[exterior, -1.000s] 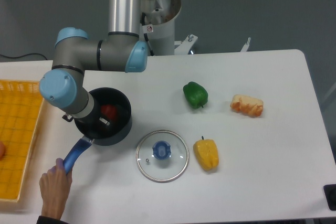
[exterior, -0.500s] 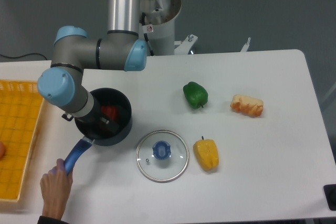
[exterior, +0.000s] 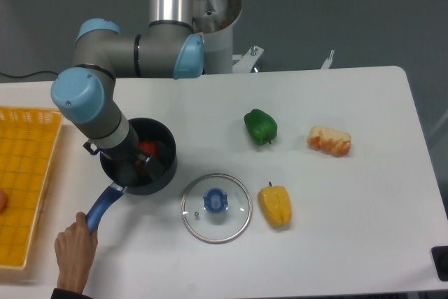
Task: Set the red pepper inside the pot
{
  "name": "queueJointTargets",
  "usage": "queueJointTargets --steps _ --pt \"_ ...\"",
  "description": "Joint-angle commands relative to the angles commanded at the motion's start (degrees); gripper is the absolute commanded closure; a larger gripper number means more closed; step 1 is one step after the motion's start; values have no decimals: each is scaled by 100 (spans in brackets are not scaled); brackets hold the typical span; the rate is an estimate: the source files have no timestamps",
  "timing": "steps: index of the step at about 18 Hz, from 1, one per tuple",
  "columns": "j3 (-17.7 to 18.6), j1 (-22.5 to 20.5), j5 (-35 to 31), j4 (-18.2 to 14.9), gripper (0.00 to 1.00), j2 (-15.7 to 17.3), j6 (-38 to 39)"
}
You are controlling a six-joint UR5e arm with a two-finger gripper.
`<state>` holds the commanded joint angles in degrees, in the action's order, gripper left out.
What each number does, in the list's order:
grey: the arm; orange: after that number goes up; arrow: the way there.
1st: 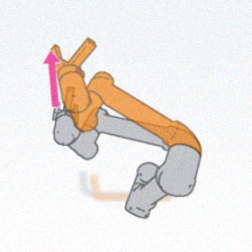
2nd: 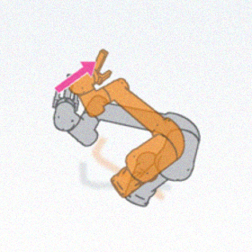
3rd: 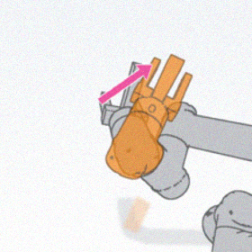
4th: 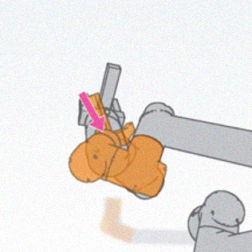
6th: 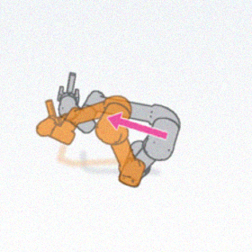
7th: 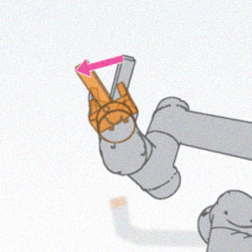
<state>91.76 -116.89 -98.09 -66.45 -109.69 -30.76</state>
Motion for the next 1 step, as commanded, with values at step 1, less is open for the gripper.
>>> queueJointTargets --steps 1 --pt "17 -35 0 0 0 35 0"
